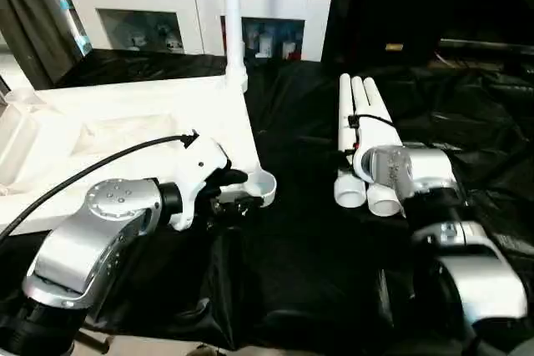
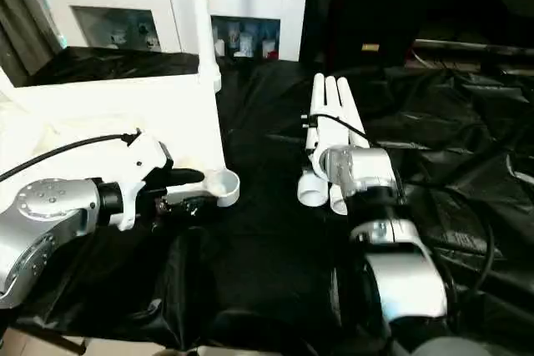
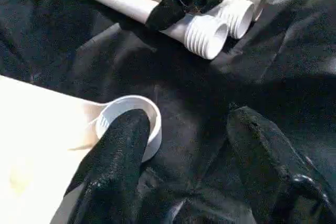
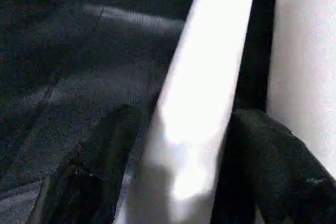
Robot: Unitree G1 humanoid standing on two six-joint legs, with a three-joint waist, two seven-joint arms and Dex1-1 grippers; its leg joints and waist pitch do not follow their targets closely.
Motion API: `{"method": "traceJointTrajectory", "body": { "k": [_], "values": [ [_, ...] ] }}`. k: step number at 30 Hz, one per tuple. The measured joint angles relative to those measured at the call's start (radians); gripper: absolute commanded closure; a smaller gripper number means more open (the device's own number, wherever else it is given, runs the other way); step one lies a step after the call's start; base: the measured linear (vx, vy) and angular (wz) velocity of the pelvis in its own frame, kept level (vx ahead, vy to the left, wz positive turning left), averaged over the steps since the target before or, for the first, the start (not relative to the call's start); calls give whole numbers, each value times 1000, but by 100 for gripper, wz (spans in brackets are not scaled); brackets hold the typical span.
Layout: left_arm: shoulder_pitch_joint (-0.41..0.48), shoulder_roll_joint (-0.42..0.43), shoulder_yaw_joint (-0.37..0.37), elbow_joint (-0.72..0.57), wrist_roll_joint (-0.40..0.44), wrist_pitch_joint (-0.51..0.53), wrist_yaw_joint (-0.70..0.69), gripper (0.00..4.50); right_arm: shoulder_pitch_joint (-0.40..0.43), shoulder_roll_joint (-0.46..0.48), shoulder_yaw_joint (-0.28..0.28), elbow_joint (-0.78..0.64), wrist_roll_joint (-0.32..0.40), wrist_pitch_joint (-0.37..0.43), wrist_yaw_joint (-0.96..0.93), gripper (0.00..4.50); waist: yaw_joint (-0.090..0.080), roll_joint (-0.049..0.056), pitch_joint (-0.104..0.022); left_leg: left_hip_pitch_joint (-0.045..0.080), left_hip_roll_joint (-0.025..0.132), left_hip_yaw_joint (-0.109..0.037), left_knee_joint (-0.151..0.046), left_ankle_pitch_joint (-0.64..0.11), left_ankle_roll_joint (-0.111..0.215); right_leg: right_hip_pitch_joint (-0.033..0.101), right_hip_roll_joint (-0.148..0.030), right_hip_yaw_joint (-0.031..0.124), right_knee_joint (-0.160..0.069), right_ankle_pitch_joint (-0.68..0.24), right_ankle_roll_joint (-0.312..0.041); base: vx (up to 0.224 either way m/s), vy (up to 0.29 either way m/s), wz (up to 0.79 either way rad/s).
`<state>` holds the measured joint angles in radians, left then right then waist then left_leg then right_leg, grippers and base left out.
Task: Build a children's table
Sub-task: Pick table leg
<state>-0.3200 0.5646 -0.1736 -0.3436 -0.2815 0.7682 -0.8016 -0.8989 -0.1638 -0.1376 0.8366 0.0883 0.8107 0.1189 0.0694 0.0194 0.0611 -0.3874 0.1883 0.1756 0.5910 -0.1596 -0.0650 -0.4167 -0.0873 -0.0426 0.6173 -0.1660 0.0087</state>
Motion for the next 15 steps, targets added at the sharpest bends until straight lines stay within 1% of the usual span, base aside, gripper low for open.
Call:
{"method": "traceJointTrajectory", "body": {
  "k": [4,5,7,10,11,12,13,15],
  "values": [
    [0,7,0,-2,-1,1,-3,165,-34,-10,6,83,-8,-45,4,179,2,0,0,0,0,0,1,0,0,0,0,0,1,0,0,0,0,0],
    [0,8,-1,-1,-1,1,-3,165,-41,-10,6,99,-9,-56,5,194,2,0,0,0,0,0,1,0,0,0,0,0,1,0,0,0,0,0],
    [-2,15,-2,-1,1,0,-3,165,-56,-10,7,140,-12,-78,12,212,3,-4,-2,0,0,0,1,0,0,0,0,0,2,0,0,0,0,0],
    [-2,17,-3,-2,1,-1,-2,165,-84,-11,8,197,-20,-105,17,224,4,-5,-2,0,0,0,2,0,0,0,0,0,2,0,0,0,0,0],
    [-2,17,-3,-2,1,-1,-1,165,-86,-11,8,205,-20,-112,19,234,5,-6,-3,0,0,0,2,0,0,0,0,0,2,0,0,0,0,0],
    [-2,17,-3,-2,1,-1,-1,165,-87,-11,8,210,-21,-118,19,234,6,-6,-3,0,0,0,2,0,0,0,0,0,3,0,0,0,0,0],
    [-2,17,-3,-2,1,-2,-1,165,-89,-11,8,218,-21,-124,18,251,6,-7,-3,0,0,0,2,0,0,0,0,0,3,0,0,0,0,0],
    [-2,18,-3,-4,1,-2,-1,165,-91,-11,8,227,-20,-131,17,254,7,-8,-4,0,0,0,3,0,0,0,0,0,3,0,0,0,0,0]
  ]
}}
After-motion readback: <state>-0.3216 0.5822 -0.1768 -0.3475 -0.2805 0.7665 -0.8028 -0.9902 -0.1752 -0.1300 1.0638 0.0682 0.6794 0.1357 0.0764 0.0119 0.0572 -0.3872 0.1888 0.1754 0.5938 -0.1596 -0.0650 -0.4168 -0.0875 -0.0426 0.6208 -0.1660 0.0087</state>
